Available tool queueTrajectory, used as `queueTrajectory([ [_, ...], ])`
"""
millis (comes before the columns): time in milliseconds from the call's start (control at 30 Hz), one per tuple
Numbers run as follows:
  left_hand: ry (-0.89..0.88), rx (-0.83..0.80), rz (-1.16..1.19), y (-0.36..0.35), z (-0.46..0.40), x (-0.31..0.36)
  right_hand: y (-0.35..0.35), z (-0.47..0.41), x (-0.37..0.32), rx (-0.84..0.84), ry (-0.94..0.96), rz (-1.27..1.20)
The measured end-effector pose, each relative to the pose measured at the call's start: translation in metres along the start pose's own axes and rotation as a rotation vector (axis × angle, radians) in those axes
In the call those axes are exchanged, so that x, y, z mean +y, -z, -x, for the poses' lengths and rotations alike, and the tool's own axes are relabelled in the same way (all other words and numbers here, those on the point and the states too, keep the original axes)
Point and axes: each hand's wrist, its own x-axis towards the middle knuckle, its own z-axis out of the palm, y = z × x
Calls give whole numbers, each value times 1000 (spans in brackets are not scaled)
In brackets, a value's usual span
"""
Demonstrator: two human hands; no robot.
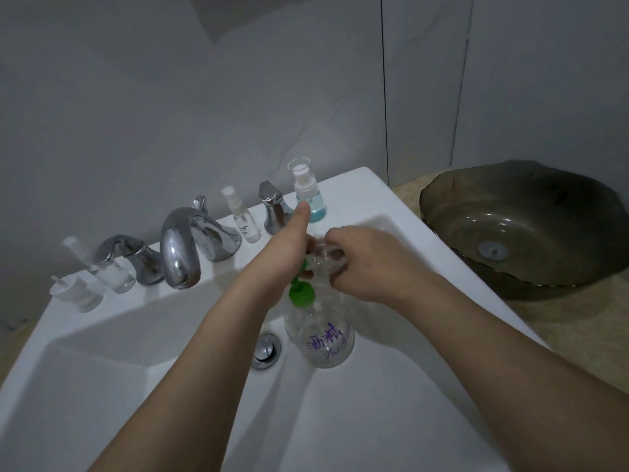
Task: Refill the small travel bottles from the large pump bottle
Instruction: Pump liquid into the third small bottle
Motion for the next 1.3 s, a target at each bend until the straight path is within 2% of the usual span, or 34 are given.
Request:
queueTrajectory([
  [433,25,-58,-12,-6,-6,-9,1,2,2,-16,-14,-33],
  [733,8,-31,9,-11,-13,-21,4,6,-1,-70,-33,-66],
  [1300,1,4,-144,-8,-5,-5,-1,-2,3,-33,-44,-3],
])
